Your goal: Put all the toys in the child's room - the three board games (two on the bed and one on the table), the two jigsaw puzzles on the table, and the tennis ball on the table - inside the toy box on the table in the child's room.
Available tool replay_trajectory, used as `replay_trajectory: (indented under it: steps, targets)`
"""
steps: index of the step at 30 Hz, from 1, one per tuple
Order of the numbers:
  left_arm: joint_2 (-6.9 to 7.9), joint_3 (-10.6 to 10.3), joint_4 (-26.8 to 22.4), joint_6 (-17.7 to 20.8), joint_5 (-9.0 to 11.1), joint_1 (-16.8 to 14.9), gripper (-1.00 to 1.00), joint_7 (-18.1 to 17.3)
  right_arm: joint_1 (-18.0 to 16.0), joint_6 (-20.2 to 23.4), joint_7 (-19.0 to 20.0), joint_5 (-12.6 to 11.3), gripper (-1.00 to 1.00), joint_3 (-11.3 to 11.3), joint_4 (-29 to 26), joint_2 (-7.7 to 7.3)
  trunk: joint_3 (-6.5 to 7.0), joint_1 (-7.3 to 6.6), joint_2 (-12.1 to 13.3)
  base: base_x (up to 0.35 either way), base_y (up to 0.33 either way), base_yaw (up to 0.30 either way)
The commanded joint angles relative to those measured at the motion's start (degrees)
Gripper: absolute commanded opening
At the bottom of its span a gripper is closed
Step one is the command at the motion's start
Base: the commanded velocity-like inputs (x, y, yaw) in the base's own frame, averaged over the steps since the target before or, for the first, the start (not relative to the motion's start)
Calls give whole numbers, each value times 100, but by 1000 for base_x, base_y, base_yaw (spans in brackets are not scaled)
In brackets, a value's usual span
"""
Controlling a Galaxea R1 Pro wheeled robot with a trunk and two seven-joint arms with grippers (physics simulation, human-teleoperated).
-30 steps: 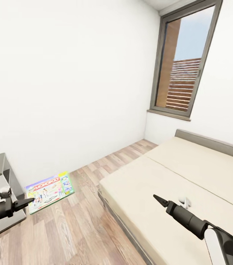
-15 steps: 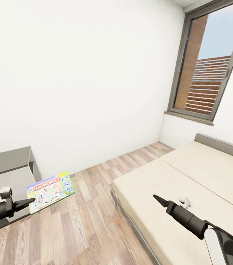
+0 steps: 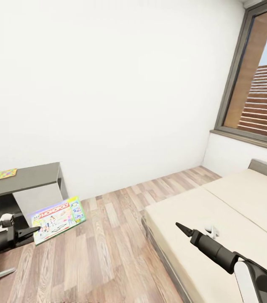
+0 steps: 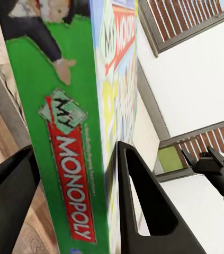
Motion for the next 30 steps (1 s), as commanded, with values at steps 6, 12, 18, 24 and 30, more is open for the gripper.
replay_trajectory:
  steps: [6,12,18,24,30]
  targets:
    - [1,5,-2,54,-4,-8,-100,-30,-5,38,21,-1,100,-16,-4,6,-9,2,-8,0,0,291]
    - [-5,5,1,40,-3,-8,-100,-30,-5,38,21,11,100,-16,-4,11,-9,2,-8,52,0,292]
    - [-7,5,3,32,-3,-7,-100,-30,-5,38,21,31,100,-16,1,15,-9,2,-8,252,0,292]
    - [-7,5,3,19,-6,-8,-100,-30,-5,38,21,46,100,-16,-3,22,-9,2,-8,309,0,292]
    - [-7,5,2,14,-5,-8,-100,-30,-5,38,21,52,100,-16,-4,16,-9,2,-8,323,0,292]
